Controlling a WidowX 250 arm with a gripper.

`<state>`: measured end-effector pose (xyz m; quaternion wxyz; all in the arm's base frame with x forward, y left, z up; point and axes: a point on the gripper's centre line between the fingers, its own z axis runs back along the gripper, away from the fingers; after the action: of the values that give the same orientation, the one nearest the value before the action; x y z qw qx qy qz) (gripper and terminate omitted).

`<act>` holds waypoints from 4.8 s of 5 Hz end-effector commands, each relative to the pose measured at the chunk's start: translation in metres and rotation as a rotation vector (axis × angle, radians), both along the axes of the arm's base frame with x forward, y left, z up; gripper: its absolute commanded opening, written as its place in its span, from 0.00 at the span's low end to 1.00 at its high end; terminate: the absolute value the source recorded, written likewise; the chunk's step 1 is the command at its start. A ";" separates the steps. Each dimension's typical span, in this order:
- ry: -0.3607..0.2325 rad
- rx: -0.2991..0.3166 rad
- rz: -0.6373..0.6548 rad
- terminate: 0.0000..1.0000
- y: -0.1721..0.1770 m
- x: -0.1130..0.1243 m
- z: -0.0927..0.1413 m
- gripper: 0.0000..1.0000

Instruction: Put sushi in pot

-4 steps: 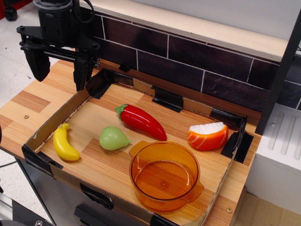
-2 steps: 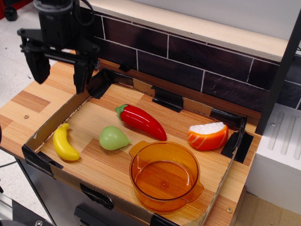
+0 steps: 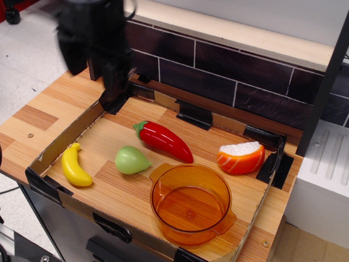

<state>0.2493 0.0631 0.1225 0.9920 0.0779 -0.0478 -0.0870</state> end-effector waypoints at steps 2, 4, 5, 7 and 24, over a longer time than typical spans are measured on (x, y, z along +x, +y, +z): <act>0.067 -0.109 -0.731 0.00 -0.082 0.028 -0.011 1.00; -0.043 -0.122 -0.913 0.00 -0.109 0.027 -0.038 1.00; -0.048 -0.132 -0.905 0.00 -0.122 0.038 -0.050 1.00; -0.011 -0.107 -0.889 0.00 -0.139 0.043 -0.075 1.00; 0.071 -0.102 -0.975 0.00 -0.128 -0.055 -0.078 0.00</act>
<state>0.2011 -0.0660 0.0362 0.8417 -0.0113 -0.0333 -0.5387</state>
